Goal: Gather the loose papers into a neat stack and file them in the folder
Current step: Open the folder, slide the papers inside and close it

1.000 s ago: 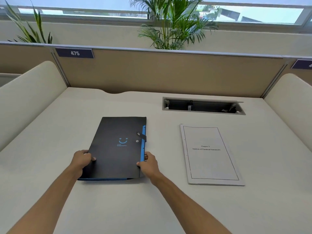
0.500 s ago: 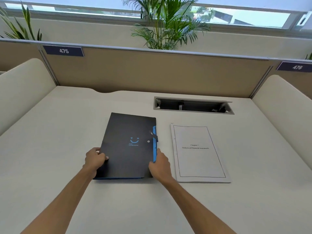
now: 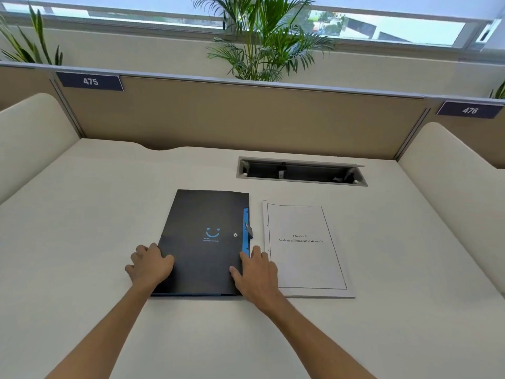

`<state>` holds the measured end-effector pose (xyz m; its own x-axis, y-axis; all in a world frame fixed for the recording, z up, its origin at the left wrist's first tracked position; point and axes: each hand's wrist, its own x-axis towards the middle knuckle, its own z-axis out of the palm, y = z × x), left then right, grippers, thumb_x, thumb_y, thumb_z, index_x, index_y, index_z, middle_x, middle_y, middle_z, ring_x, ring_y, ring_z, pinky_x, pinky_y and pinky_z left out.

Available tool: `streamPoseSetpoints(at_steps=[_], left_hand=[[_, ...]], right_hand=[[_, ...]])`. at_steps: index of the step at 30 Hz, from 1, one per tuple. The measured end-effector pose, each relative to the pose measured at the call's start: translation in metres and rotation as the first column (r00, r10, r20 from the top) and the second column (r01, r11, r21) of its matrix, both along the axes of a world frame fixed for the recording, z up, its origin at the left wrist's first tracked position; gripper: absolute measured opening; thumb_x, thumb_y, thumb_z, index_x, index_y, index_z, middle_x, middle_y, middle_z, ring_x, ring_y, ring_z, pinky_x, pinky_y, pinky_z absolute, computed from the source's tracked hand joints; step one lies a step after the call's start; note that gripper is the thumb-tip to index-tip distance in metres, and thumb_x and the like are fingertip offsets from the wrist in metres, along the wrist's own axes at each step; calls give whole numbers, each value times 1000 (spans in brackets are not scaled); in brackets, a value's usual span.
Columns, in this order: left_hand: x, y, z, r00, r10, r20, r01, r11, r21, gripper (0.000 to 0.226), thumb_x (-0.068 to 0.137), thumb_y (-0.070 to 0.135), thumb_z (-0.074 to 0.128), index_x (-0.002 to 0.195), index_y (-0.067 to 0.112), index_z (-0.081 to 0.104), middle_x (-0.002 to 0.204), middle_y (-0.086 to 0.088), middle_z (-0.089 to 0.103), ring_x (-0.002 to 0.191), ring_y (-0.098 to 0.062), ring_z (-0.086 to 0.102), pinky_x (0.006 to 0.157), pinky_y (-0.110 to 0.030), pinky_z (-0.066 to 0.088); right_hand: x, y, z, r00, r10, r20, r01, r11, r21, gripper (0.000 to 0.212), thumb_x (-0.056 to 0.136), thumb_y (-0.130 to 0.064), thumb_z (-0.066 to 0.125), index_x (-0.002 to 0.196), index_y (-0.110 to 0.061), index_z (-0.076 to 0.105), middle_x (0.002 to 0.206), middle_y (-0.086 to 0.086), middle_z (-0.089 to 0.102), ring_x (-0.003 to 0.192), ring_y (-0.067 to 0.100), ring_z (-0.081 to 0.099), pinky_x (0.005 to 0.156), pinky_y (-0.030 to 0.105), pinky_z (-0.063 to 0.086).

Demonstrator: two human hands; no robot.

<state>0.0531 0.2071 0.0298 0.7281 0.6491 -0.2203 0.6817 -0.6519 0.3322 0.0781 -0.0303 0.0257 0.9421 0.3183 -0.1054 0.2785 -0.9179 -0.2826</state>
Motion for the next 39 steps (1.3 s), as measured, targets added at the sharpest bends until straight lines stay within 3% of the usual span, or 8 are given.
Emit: streamPoseSetpoints(at_steps=[6, 9, 13, 19, 26, 32, 35, 39], left_hand=[[-5, -39, 7, 974, -110, 195, 75, 981, 179, 49, 85, 28, 59, 129, 8, 51, 128, -18, 50, 119, -36, 45, 96, -49, 35], [-1, -58, 7, 945, -194, 263, 147, 971, 186, 39, 84, 27, 63, 119, 9, 61, 119, -14, 58, 111, -33, 52, 92, -48, 39], [6, -87, 8, 879, -294, 374, 238, 953, 189, 24, 83, 23, 65, 104, 10, 68, 104, -9, 63, 99, -28, 57, 86, -45, 42], [17, -131, 0, 823, -371, 431, 363, 926, 104, 24, 88, 26, 63, 107, 13, 67, 106, -3, 64, 100, -19, 57, 92, -40, 41], [21, -181, -12, 850, -385, 360, 360, 923, 137, 29, 89, 35, 59, 103, 11, 68, 101, -1, 63, 89, -14, 51, 89, -35, 40], [16, -212, -23, 897, -403, 183, 370, 909, 189, 38, 88, 50, 50, 104, 17, 64, 113, 0, 52, 107, -18, 45, 92, -35, 33], [16, -227, -27, 904, -374, 204, 365, 927, 84, 36, 88, 47, 53, 106, 16, 61, 116, -1, 48, 111, -20, 43, 93, -36, 34], [22, -237, -25, 921, -201, 334, 279, 938, -206, 33, 88, 17, 60, 119, 7, 56, 124, -8, 45, 115, -25, 44, 93, -32, 40]], right_hand=[[7, -29, 9, 987, -44, 152, 28, 994, 107, 46, 98, -48, 38, 128, -17, 55, 117, 5, 59, 99, 22, 57, 81, 35, 51], [13, -50, 9, 984, -78, 162, 59, 991, 119, 44, 98, -44, 42, 128, -16, 57, 120, 6, 62, 100, 23, 61, 83, 35, 50], [18, -81, 8, 982, -123, 145, 105, 987, 125, 46, 98, -44, 44, 134, -17, 55, 135, 6, 58, 116, 23, 59, 97, 36, 45], [26, -118, 11, 981, -127, 149, 120, 991, 57, 44, 98, -38, 42, 132, -15, 57, 133, 5, 60, 113, 24, 58, 94, 35, 41], [31, -135, 9, 998, -54, 22, 55, 998, -19, 38, 99, -33, 41, 124, -11, 61, 127, 5, 58, 111, 27, 57, 91, 37, 44], [28, -138, 5, 999, -33, 26, 34, 999, -36, 34, 97, -29, 45, 121, -11, 62, 126, 4, 56, 110, 25, 56, 84, 36, 47], [28, -140, 4, 999, -22, 27, 22, 1000, -17, 35, 97, -29, 45, 122, -12, 62, 129, 2, 55, 111, 25, 55, 84, 35, 46], [30, -144, 2, 999, -4, 35, 3, 1000, 3, 33, 96, -26, 44, 120, -11, 63, 129, 2, 55, 110, 25, 55, 79, 33, 45]])
